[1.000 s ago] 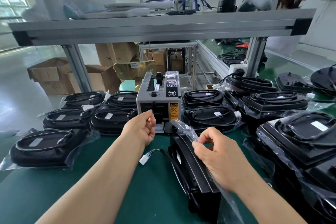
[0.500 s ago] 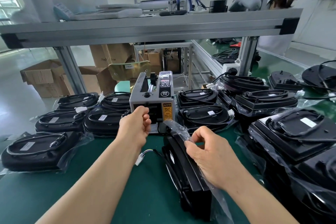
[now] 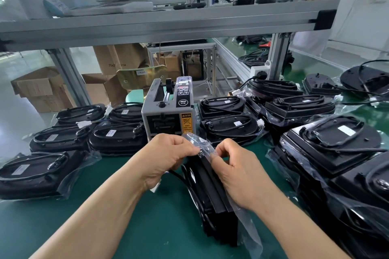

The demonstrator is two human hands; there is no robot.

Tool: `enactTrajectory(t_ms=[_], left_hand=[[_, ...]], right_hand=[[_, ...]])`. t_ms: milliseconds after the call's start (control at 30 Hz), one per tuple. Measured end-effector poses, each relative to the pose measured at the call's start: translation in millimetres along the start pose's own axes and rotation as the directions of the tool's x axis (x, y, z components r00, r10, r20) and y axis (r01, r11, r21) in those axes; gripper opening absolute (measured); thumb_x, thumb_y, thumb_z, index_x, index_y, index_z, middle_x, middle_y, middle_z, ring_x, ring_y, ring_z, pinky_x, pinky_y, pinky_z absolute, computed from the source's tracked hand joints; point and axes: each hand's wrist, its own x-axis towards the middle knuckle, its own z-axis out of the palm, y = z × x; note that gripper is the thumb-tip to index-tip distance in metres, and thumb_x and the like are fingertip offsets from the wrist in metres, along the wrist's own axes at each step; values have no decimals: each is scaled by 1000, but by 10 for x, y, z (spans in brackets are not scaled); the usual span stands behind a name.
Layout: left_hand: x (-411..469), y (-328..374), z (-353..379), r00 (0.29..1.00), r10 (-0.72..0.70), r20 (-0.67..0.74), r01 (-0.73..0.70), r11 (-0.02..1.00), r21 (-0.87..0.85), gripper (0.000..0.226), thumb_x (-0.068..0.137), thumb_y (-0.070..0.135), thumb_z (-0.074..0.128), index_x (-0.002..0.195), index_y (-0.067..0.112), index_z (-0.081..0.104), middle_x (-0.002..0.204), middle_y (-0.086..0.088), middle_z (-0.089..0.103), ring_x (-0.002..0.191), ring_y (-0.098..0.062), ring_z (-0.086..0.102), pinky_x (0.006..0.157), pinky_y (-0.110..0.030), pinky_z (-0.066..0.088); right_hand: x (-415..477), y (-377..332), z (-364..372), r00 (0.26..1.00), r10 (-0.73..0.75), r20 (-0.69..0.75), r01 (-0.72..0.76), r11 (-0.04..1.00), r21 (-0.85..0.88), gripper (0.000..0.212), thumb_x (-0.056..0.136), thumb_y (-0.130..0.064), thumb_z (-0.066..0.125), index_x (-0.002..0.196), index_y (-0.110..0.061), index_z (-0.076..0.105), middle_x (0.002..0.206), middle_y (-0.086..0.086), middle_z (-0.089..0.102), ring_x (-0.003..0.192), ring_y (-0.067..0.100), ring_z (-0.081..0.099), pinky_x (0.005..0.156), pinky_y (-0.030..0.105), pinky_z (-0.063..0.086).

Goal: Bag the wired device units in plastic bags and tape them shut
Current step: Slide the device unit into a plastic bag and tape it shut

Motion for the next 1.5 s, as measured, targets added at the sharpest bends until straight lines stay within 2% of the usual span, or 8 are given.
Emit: enactTrajectory(t_ms=[100,233,433,833,1100,1267,1367,1500], left_hand=[[28,23,-23,1000,-5,29,4,999,42,35,75,20,79,79,-11,64,60,-6,46,50,-12,33,51,-25,27],[61,72,-31,999,-17,52,12,996,87,14,82,11,75,70,7,70,60,-8,42,50,-14,30,51,-27,23],[98,89,-19,999,-6,53,0,993,118,16,81,10,75,66,9,68,76,-13,51,55,-13,38,52,-23,33],[95,52,-10,999,24,25,-28,987,161,14,81,15,78,71,9,71,70,-3,59,57,-6,48,55,-20,43],[74,67,8,998,60,30,-64,985,163,31,74,16,82,52,20,61,63,-2,57,51,-6,47,49,-16,41],[84,1,17,999,3,-48,3,993,122,24,67,24,88,71,21,65,62,7,59,56,-7,54,52,-22,46],[101,-107,94,989,-58,-133,56,998,-22,20,74,23,83,76,19,64,55,11,58,48,-3,51,49,-19,41],[70,-157,162,979,-58,-194,49,998,-50,22,74,31,83,81,19,65,56,12,59,44,0,48,48,-17,39]], right_hand=[[9,0,5,1000,-1,6,1,1000,-8,23,92,-42,56,79,-23,52,41,-12,47,41,7,36,44,19,32],[12,7,4,1000,2,6,-2,1000,-29,22,92,-41,56,79,-24,51,41,-14,48,42,7,38,45,20,30],[11,2,7,1000,-3,-10,3,999,-43,19,92,-36,57,80,-23,52,47,-6,48,43,7,39,46,21,31],[8,1,4,1000,-5,-4,5,999,-44,16,92,-33,57,80,-24,52,45,-7,47,42,6,39,46,20,35],[13,13,8,1000,-11,2,11,999,-38,17,92,-37,56,81,-24,52,45,-7,48,42,6,39,45,19,31],[12,13,1,1000,-17,3,17,1000,-18,20,90,-41,55,81,-24,53,45,-10,49,41,5,39,45,19,34],[4,1,4,1000,-17,-11,17,999,-38,21,91,-41,55,80,-24,53,51,-8,50,43,4,40,46,17,36],[11,-13,-2,1000,-11,-13,10,996,-83,18,93,-37,56,81,-24,53,55,-8,51,44,5,40,45,19,34]])
